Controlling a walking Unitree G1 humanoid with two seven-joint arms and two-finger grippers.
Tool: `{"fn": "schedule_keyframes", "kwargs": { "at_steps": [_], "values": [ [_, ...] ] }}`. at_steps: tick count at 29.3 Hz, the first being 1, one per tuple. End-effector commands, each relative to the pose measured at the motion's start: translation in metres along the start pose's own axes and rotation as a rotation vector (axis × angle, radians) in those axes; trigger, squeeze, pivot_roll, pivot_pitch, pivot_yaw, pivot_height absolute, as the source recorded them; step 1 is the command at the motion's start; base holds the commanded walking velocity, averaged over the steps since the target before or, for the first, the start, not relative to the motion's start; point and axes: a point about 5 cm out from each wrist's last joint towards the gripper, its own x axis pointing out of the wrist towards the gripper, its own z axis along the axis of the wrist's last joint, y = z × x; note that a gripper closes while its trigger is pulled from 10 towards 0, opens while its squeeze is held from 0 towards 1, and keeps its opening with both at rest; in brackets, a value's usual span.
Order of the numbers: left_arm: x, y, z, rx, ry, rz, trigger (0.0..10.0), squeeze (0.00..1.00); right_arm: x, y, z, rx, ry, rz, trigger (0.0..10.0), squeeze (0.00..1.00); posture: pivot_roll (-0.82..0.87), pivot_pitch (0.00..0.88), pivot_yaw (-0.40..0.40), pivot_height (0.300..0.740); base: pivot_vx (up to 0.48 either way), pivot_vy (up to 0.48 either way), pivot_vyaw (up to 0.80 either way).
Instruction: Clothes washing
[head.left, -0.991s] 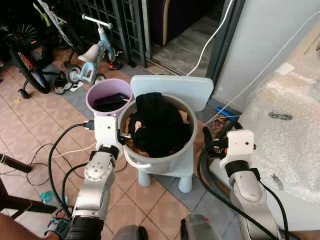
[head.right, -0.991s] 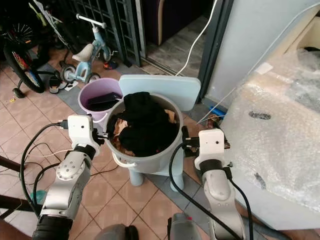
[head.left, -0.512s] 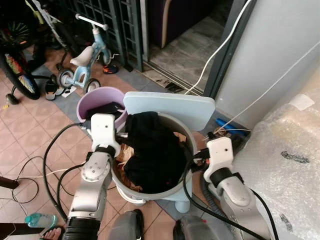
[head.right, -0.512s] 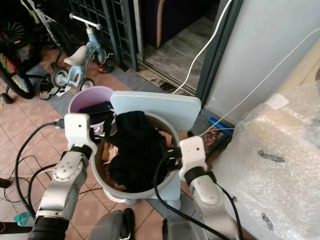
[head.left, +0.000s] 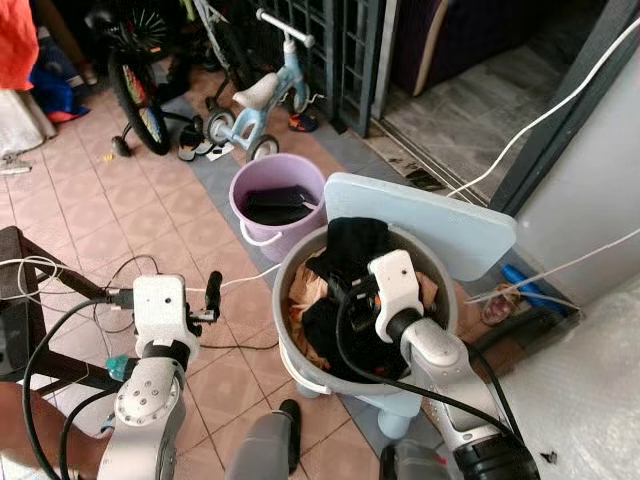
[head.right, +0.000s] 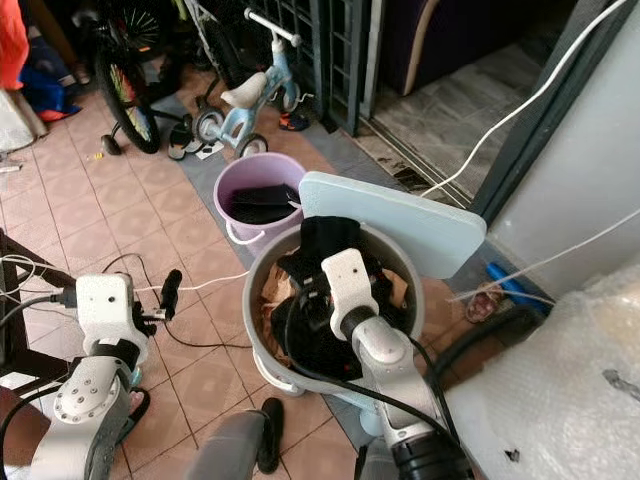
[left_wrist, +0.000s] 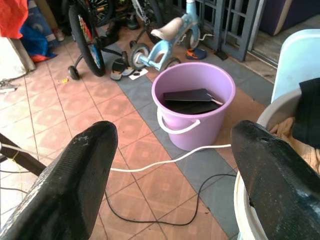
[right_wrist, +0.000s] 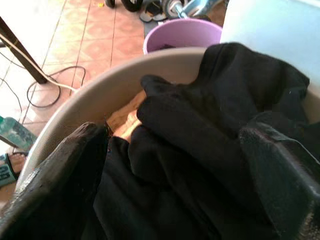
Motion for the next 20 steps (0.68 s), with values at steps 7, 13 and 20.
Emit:
{"fn": "schedule_keyframes", "kwargs": {
  "at_steps": [7,13,20],
  "values": [
    [-0.005,-0.002,0.004,0.015,0.017,-0.048,10.0,0.0,0.023,-0.022,-0.008,-0.18,0.132,-0.183,10.0,0.0,0.09,0.21,0.054,0.74,0.0,0.0,0.0],
    [-0.001,-0.007,0.007,0.008,0.012,-0.074,10.0,0.0,0.017,-0.011,-0.043,-0.159,0.274,-0.099,0.0,0.0,0.09,0.203,0.057,0.74,0.0,0.0,0.0],
    [0.004,-0.009,0.008,0.005,0.01,-0.083,10.0,0.0,0.014,-0.014,-0.049,-0.116,0.281,-0.114,0.0,0.0,0.07,0.189,0.058,0.74,0.0,0.0,0.0]
  ]
}}
